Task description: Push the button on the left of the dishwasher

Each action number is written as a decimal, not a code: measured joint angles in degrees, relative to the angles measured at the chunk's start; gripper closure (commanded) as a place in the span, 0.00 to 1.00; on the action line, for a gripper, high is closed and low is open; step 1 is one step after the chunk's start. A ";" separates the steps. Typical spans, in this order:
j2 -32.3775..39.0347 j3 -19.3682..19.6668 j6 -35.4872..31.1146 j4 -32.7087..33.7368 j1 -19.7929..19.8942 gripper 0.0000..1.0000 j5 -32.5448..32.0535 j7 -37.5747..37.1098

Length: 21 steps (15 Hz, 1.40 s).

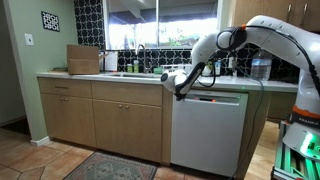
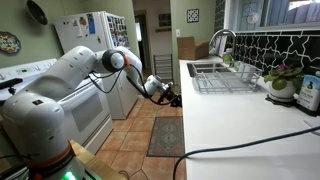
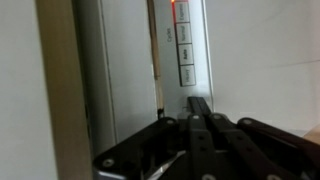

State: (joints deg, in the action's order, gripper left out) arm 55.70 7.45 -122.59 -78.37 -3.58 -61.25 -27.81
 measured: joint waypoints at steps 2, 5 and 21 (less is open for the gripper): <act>0.36 0.06 0.00 0.52 0.05 1.00 0.08 0.27; 0.39 0.08 0.00 0.66 0.08 1.00 0.40 1.13; 3.62 0.03 3.39 7.90 0.69 1.00 9.56 8.52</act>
State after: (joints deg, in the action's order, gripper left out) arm 59.32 7.48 -119.21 -70.47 -2.88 -51.70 -19.28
